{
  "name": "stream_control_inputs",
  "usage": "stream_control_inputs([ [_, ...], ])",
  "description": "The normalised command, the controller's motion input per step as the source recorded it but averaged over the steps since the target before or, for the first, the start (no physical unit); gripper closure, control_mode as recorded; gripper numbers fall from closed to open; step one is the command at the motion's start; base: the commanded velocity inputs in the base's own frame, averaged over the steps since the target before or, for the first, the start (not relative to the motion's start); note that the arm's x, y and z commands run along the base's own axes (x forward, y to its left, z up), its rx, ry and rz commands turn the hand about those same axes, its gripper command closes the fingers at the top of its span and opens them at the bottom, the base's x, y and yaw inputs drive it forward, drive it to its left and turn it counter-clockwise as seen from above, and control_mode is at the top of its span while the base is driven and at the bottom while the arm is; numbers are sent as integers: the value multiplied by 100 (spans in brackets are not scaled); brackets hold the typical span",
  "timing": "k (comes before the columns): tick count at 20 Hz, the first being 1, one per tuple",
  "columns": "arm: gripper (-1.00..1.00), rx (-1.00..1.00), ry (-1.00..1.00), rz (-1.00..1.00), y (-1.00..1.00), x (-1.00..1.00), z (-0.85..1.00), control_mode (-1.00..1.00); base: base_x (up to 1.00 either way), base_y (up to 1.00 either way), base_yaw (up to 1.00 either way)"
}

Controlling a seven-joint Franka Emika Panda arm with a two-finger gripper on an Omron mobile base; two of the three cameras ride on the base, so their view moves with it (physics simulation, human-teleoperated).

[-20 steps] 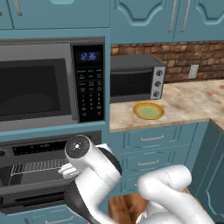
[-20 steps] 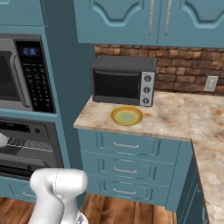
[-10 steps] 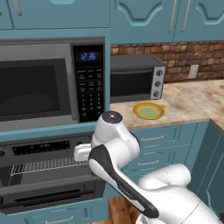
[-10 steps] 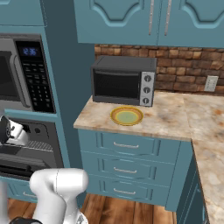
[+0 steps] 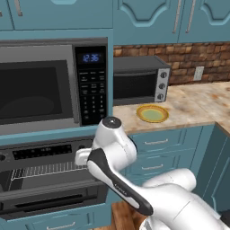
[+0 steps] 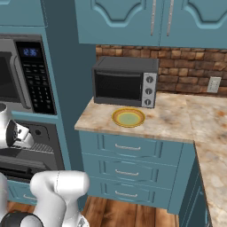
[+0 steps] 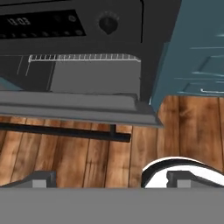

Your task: Take the fish from the oven and place it on the plate on the counter.

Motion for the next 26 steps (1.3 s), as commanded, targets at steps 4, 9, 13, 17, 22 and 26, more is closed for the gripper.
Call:
stream_control_inputs([
  [4,-100,0,0,0,12,41,-46,-100,0,0,0],
  [9,-100,0,0,0,17,41,-52,-100,0,0,0],
  [13,-100,0,0,0,19,33,-59,-100,0,0,0],
  [17,-100,2,4,0,9,11,-57,-100,0,0,0],
  [22,-100,5,10,0,20,-9,-61,-100,0,0,0],
  [26,-100,3,14,0,38,-41,-58,-100,0,0,0],
])
